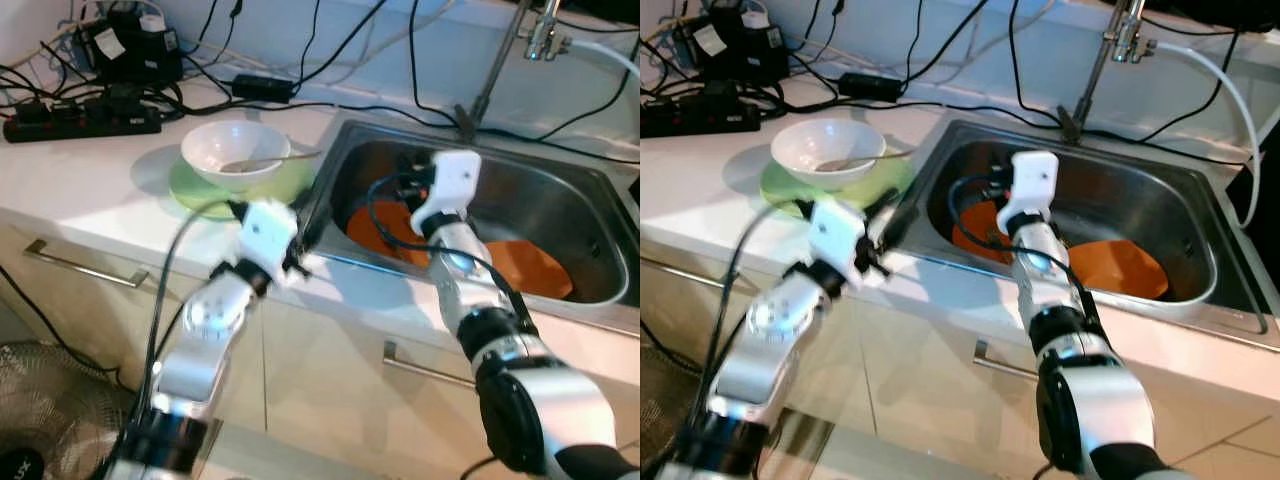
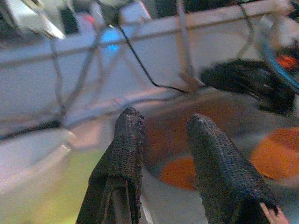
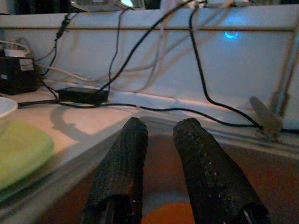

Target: Kitchen organization

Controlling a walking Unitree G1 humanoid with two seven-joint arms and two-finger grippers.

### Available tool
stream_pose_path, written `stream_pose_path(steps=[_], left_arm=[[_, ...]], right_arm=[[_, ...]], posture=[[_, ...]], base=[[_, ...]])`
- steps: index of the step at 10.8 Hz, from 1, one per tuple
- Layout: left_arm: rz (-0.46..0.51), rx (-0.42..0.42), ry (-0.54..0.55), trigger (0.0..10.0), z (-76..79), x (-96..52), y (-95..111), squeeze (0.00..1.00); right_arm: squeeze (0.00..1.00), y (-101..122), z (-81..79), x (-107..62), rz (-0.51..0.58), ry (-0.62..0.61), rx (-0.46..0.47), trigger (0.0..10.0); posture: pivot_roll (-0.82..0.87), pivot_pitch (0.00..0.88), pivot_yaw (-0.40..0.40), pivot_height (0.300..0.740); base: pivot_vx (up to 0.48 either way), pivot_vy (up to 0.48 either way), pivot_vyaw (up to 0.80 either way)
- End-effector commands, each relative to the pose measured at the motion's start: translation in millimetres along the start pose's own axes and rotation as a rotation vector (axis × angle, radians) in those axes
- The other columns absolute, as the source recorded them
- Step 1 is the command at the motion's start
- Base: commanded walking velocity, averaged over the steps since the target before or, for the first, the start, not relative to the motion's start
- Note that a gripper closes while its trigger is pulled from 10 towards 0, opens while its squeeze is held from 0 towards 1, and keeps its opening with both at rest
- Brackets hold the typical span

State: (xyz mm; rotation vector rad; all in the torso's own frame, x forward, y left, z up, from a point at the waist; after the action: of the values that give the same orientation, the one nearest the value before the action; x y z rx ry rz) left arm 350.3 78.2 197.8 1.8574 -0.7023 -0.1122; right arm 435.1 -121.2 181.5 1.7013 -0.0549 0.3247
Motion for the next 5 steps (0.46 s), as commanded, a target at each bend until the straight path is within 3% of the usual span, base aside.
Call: stream_pose_path(steps=[1, 3, 4, 5], left_arm=[[0.004, 0.064, 0.039, 10.0, -10.2, 6.3, 3, 0.00], [-0.067, 0.239, 0.066, 10.0, -20.7, 16.8, -8, 0.00], [-0.085, 0.274, 0.080, 10.0, -24.3, 20.6, -10, 0.00], [-0.117, 0.379, 0.087, 10.0, -28.3, 30.5, -14, 0.00]], right_arm=[[0.00, 1, 3.9, -1.0, 0.010, -0.028, 0.024, 10.0], [0.00, -5, -0.4, -4.2, -0.001, -0.031, 0.040, 10.0], [0.00, -6, -2.1, -4.5, -0.002, -0.029, 0.046, 10.0], [0.00, -8, -6.5, -4.9, -0.007, -0.021, 0.051, 10.0]], posture=[[0.26, 0.026, -0.087, 0.740], [0.26, 0.016, -0.081, 0.740], [0.26, 0.016, -0.081, 0.740], [0.26, 0.002, -0.080, 0.740]], base=[[0.000, 0.000, 0.00], [0.000, 0.000, 0.00], [0.000, 0.000, 0.00], [0.000, 0.000, 0.00]])
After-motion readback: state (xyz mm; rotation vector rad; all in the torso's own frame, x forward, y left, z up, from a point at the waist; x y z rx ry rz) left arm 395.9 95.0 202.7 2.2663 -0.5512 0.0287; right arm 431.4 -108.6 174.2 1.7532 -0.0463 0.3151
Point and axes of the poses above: a point about 5 cm out from each wrist's last joint towards the gripper, its own x axis pointing out of the wrist towards the gripper, its own y axis along the axis of the wrist's last joint, z = x × y, the point moved 5 cm from there along x, pointing out of the wrist towards the gripper, and after that the axes turned 6 degrees about x, right-handed, at the moved point
